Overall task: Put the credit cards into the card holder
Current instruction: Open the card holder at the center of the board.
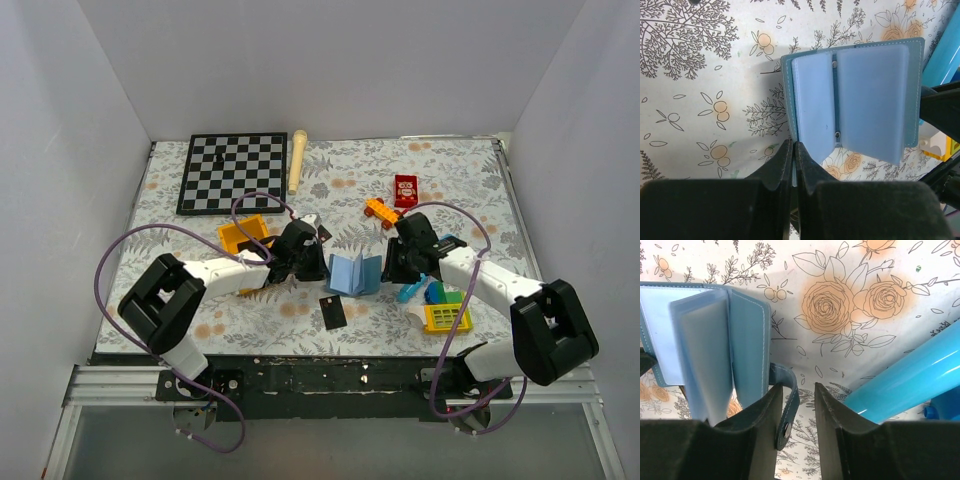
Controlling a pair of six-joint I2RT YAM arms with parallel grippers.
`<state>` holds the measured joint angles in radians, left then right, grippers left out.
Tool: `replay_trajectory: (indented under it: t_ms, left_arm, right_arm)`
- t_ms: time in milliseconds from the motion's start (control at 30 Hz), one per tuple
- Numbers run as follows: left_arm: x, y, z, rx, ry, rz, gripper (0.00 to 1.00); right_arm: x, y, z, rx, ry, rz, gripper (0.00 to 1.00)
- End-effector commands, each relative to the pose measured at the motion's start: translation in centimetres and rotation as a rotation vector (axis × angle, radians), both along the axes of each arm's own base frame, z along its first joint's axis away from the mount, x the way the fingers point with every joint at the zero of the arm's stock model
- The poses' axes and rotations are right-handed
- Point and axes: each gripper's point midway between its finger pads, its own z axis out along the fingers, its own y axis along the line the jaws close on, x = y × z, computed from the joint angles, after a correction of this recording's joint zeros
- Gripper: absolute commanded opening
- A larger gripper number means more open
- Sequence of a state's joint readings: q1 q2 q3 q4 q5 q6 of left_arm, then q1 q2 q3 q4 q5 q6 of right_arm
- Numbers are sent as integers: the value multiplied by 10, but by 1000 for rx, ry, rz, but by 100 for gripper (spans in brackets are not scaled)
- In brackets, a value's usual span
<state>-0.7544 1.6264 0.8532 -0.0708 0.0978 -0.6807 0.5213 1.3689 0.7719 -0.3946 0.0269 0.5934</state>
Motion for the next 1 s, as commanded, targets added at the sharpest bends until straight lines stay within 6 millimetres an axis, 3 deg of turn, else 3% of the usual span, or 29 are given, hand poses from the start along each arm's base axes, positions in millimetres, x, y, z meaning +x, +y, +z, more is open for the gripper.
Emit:
replay_trajectory:
  t_ms: [0,300,400,667,967]
  left_arm:
    - [5,0,26,-18,-55,2,0]
    - [4,-3,42,-50,-73,-7,0]
    - [6,-6,53,-69,-89,-10,0]
    - [8,-18,75,-119,-111,-36,0]
    - [3,-21,63,-102,-89,-47,0]
  right_arm:
    - [13,-2,27,-6,-81,-13,41]
    - [29,8,100,79,-239,14,44]
    - [33,11,113,95,-264,19,44]
    - [29,17,114,132,-263,36,44]
    - [22,38,107,241,-224,88,44]
